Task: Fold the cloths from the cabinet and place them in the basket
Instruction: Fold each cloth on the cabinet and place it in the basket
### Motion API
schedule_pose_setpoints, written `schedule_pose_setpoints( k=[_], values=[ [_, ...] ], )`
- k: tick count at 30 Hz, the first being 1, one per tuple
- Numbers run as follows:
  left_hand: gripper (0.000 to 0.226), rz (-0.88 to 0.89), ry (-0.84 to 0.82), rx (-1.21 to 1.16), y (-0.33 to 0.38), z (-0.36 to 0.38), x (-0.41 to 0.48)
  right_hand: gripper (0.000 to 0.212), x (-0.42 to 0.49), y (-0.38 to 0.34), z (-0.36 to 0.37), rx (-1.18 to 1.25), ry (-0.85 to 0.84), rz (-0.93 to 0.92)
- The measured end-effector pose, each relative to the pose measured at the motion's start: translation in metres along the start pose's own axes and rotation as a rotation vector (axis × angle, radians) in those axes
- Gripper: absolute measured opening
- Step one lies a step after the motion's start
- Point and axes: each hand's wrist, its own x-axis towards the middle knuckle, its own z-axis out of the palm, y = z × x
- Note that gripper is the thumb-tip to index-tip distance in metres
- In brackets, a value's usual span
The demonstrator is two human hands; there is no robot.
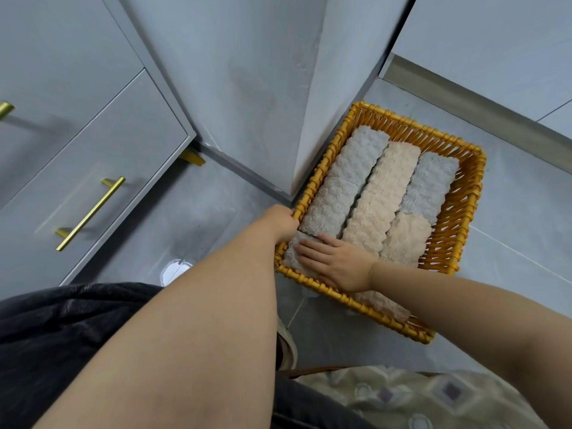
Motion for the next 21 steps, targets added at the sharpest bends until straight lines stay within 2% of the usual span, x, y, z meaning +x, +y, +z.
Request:
schedule_pose_setpoints(
  k=[3, 6, 10, 12, 18, 21],
  values=[
    [0.031, -0.003, -0.021, -0.014, 0.0, -0.002, 0.0, 0.057, 0.003, -0.002, 0.009, 0.019, -0.142, 0.112],
    [0.032, 0.002, -0.003, -0.018, 0.001, -0.004, -0.001, 0.058, 0.007, -0.003, 0.014, 0.041, -0.205, 0.118],
    [0.033, -0.007, -0.013, -0.003, 0.002, -0.004, -0.001, 0.059, 0.005, 0.005, 0.005, 0.0, -0.098, 0.035],
    [0.035, -0.018, -0.015, 0.008, 0.002, -0.004, 0.002, 0.061, -0.001, 0.01, 0.005, 0.003, -0.059, 0.052],
    [0.036, -0.045, -0.021, 0.063, 0.006, -0.005, 0.003, 0.062, -0.001, 0.001, 0.016, -0.037, -0.147, 0.146],
    [0.036, -0.045, -0.015, 0.08, 0.006, -0.004, 0.002, 0.062, -0.002, 0.005, 0.006, -0.054, -0.105, 0.12]
  ],
)
